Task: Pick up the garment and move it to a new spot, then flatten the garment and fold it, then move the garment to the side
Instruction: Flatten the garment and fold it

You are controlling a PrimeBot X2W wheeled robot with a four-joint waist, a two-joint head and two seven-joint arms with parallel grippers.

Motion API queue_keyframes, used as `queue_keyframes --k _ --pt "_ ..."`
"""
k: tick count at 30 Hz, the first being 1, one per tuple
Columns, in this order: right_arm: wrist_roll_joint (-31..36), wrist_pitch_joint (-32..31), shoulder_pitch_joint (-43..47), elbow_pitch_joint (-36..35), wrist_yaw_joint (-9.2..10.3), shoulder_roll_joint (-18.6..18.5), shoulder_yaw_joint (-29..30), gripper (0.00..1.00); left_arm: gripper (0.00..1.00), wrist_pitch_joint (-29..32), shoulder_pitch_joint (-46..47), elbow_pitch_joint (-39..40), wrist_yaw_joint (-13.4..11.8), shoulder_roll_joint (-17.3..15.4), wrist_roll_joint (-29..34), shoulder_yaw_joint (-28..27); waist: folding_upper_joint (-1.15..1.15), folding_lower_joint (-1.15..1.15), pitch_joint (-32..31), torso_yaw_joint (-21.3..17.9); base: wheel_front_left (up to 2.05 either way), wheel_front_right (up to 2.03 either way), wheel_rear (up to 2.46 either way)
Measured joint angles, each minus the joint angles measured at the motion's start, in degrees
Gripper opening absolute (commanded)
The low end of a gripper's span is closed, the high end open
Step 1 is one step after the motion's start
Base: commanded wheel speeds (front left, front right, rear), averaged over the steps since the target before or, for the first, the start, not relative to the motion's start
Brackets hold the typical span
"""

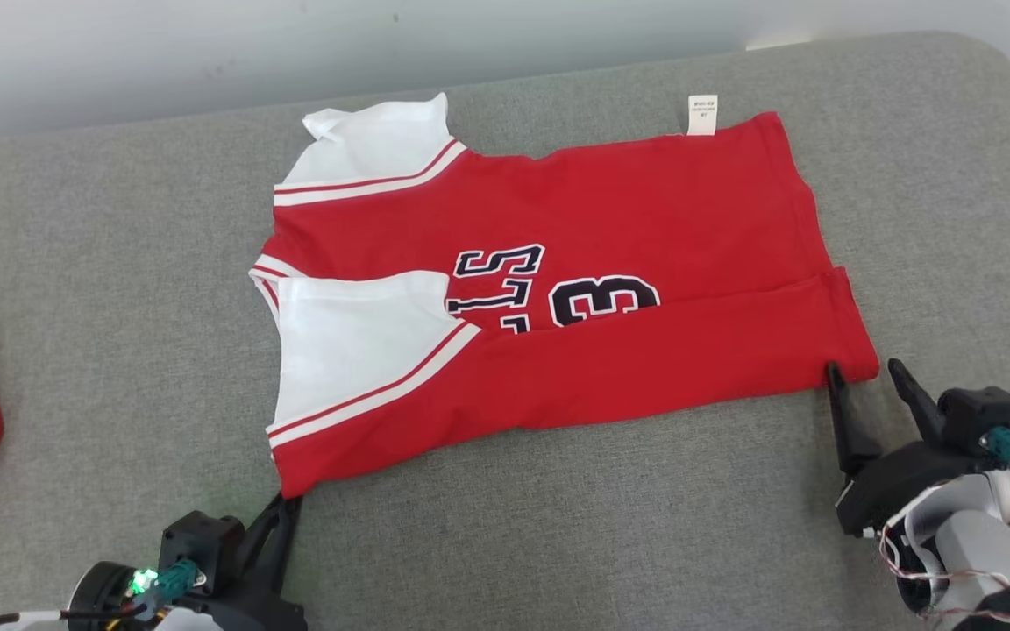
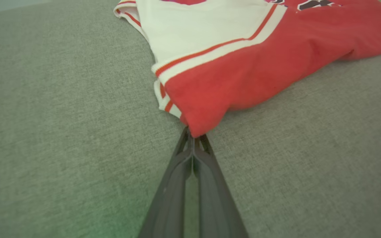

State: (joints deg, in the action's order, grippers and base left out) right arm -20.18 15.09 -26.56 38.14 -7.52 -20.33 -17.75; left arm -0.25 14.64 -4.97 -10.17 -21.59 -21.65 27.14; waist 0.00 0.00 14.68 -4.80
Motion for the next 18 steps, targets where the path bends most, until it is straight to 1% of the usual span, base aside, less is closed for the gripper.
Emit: queue_keyframes --k 5,6,7,8,9,18 --pt "-2.8 0.0 -3.6 4.1 0.0 0.0 -1.8 1.0 0.0 -0.1 1.0 0.7 0.4 -1.1 0.7 0.4 0.0 0.0 1.1 0.3 0.0 0.0 0.0" --pt "-3.2 0.0 -4.1 4.8 0.0 -0.1 -2.2 0.91 0.0 -0.1 1.0 0.8 0.5 -1.2 0.8 0.5 0.0 0.0 1.4 0.5 0.0 0.0 0.0" --pt "-3.5 0.0 -4.5 5.5 0.0 -0.1 -2.5 0.56 0.0 -0.1 1.2 0.9 0.5 -1.3 0.8 0.7 0.0 0.0 1.5 0.7 0.0 0.0 0.0" --pt "-3.7 0.0 -4.8 5.8 0.0 -0.1 -2.8 0.24 0.0 -0.1 1.5 0.9 0.6 -1.5 1.0 0.8 0.0 0.0 1.7 0.8 0.0 0.0 0.0" --pt "-4.0 0.0 -5.0 6.0 0.0 -0.2 -3.3 0.0 0.0 -0.2 1.9 0.9 1.0 -1.7 1.2 1.0 0.0 0.0 1.9 1.0 0.0 0.0 0.0" --pt "-8.1 0.1 -4.6 5.5 0.0 -1.7 -6.7 0.0 0.0 -1.1 1.8 1.8 1.0 -2.3 2.4 2.1 0.0 0.0 1.6 1.4 0.0 0.0 0.0"
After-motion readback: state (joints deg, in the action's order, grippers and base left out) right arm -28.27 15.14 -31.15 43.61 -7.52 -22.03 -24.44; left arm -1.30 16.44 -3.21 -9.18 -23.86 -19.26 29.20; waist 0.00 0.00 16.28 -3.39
